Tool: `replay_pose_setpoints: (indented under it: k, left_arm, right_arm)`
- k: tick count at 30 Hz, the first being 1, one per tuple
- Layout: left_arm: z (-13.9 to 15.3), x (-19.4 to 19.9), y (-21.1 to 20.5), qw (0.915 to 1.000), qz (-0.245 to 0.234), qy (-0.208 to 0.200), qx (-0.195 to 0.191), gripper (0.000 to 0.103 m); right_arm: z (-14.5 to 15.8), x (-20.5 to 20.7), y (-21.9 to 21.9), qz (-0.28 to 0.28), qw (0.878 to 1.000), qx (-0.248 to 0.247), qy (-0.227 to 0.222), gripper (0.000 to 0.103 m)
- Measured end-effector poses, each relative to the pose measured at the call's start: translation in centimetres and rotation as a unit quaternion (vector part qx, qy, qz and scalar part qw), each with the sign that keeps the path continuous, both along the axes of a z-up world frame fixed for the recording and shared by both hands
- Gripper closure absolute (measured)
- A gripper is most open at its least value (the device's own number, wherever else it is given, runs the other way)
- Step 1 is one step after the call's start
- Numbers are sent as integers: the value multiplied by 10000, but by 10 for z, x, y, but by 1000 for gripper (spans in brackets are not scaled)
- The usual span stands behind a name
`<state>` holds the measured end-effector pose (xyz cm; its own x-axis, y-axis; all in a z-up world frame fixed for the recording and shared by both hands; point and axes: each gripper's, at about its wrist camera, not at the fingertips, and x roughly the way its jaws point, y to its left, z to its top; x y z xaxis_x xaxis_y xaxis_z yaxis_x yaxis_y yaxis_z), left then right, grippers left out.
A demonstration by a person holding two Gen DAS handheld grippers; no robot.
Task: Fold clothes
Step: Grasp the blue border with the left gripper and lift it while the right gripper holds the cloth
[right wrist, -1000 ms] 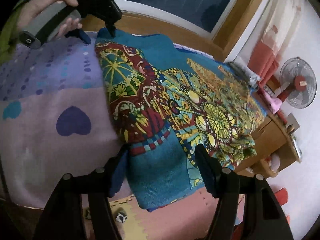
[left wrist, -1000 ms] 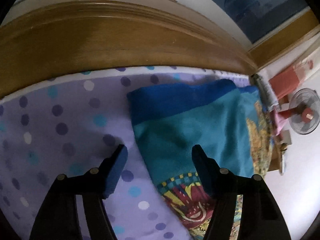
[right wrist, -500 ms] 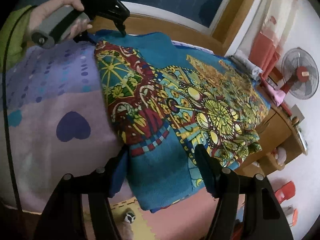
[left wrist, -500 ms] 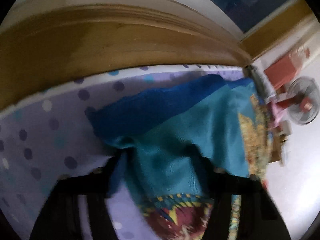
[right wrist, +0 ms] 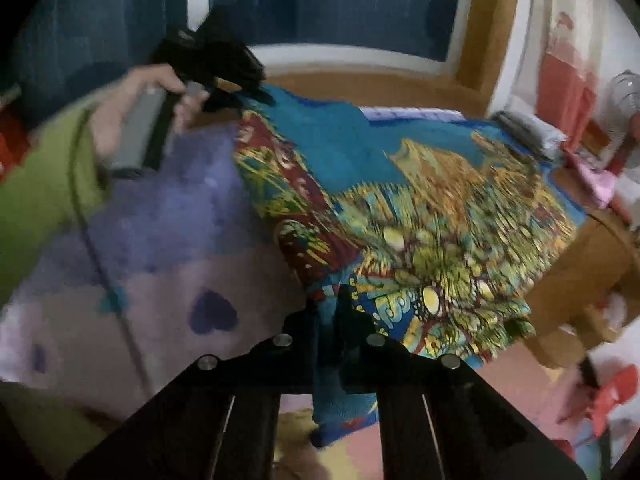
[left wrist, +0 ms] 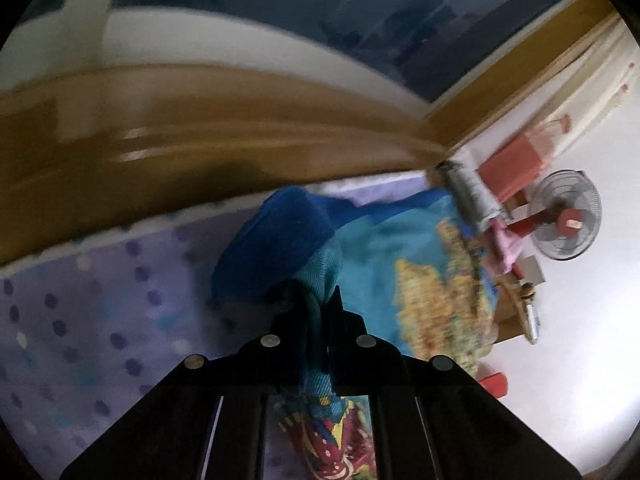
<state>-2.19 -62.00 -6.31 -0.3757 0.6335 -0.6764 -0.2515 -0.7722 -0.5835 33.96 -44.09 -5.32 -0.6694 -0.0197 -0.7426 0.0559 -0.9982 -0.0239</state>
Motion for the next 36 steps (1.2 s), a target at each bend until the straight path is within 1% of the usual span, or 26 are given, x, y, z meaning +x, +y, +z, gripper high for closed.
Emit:
replay_pose_setpoints:
  k: [4, 6, 9, 12, 15, 19, 23, 25, 27, 29, 31, 32, 33, 36]
  left_arm:
    - [35, -4, 35, 9992, -66, 380, 60, 97]
    - [47, -6, 58, 9986, -116, 509, 10, 97]
    - [59, -18, 109, 9981, -109, 586, -170, 97]
    - [63, -25, 157, 9976, -47, 579, -380, 97]
    - [51, -36, 215, 9966, 49, 448, -690, 96]
    - [22, -51, 271, 9930, 219, 272, -1128, 96]
    - [-14, -67, 311, 9891, 352, 13, -1430, 96]
    - [-30, -75, 329, 9860, 298, -74, -1638, 95]
    - [-41, -83, 343, 9836, 222, -137, -1783, 95]
    - [-45, -86, 351, 9827, 111, -226, -1833, 95]
    - [-38, -85, 355, 9817, 82, -177, -1896, 95]
    - [-35, -85, 357, 9811, 68, -152, -1927, 95]
    - [-27, -83, 358, 9803, -40, -62, -1976, 94]
    - [-4, -77, 363, 9764, -368, 210, -2119, 89]
  right_arm:
    - [29, -7, 48, -25, 9975, -674, 189, 98]
    - [41, -12, 75, -26, 9954, -899, 319, 98]
    - [56, -23, 127, 16, 9914, -1222, 476, 98]
    - [56, -42, 181, 20, 9868, -1543, 484, 98]
    - [44, -63, 233, -36, 9833, -1776, 391, 98]
    - [13, -93, 295, -129, 9775, -2106, 71, 98]
    - [-20, -126, 347, -224, 9716, -2348, -194, 98]
    - [-39, -141, 370, -301, 9646, -2599, -328, 98]
    - [-57, -155, 387, -388, 9621, -2654, -493, 97]
    - [-74, -167, 401, -533, 9619, -2599, -662, 96]
    - [-87, -173, 414, -597, 9568, -2726, -810, 94]
    - [-89, -173, 420, -587, 9534, -2843, -822, 94]
    - [-87, -170, 424, -598, 9525, -2878, -799, 93]
    - [-77, -162, 436, -776, 9611, -2568, -656, 92]
